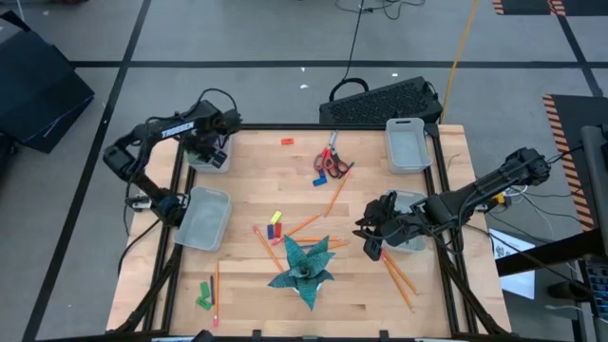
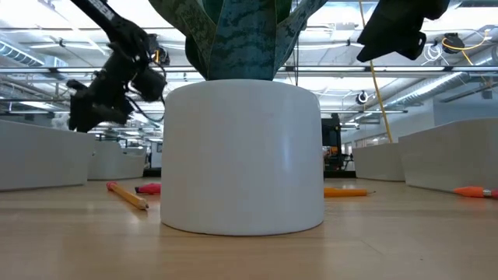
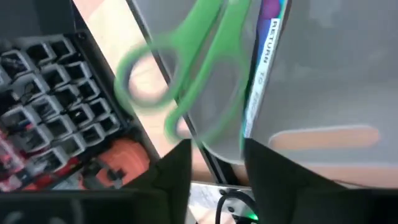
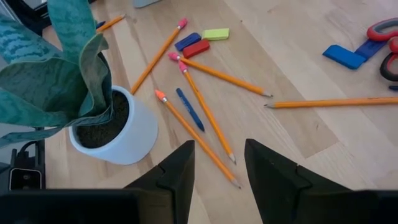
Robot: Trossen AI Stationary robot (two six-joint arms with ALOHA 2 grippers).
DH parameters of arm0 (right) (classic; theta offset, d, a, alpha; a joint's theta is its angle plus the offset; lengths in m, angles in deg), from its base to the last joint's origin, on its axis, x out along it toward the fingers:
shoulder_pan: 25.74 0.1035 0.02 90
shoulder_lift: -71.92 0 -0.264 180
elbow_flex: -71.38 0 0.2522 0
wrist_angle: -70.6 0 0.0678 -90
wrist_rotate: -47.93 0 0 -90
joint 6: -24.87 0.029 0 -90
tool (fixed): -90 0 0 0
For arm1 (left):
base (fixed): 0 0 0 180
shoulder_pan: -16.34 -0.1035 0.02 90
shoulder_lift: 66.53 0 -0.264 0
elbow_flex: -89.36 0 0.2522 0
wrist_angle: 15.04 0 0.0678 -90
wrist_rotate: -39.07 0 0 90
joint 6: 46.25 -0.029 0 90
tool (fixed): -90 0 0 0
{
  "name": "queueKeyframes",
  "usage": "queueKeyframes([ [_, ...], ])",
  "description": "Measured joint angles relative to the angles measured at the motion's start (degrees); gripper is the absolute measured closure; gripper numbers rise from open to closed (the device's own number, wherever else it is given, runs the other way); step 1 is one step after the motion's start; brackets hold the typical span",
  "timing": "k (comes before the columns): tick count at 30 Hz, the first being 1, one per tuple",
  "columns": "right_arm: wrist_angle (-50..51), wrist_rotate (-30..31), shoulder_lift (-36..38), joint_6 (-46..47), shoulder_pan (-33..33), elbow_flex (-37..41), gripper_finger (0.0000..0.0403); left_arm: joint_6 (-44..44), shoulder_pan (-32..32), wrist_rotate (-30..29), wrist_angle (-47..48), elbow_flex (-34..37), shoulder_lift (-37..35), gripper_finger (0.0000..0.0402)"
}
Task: Sort crayons/erasers/pens/pencils in bins
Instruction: Put the black scissors into the top left gray bin
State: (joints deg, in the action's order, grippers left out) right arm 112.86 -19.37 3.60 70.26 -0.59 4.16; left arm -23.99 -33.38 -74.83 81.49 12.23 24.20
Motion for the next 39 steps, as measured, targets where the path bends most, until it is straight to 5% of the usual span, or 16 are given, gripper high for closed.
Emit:
queueKeyframes([
  [7,-1.14,0.78,0.0,-1.58,0.0,0.0,0.0271,-3.17,5.6,8.61,-5.74,-0.02,-9.11,0.0201],
  [15,-1.26,6.18,-0.86,-1.34,-0.97,0.0,0.0271,-5.54,20.9,13.53,-21.78,-0.02,-13.7,0.0199],
  [22,-8.4,3.33,-10.63,-9.08,-13.36,0.0,0.0271,-15.07,29.86,8.28,-34.09,-0.04,-13.43,0.0199],
  [31,-17.35,-3.58,-19.95,-18.59,-32.85,0.0,0.0271,-17.67,33.37,3.17,-33.6,1.19,-22.43,0.0199],
  [39,-17.22,-8.98,-25.05,-25.95,-47.81,-0.02,0.0271,-19.9,36.21,2.83,-48.06,14.57,-34.78,0.0199],
])
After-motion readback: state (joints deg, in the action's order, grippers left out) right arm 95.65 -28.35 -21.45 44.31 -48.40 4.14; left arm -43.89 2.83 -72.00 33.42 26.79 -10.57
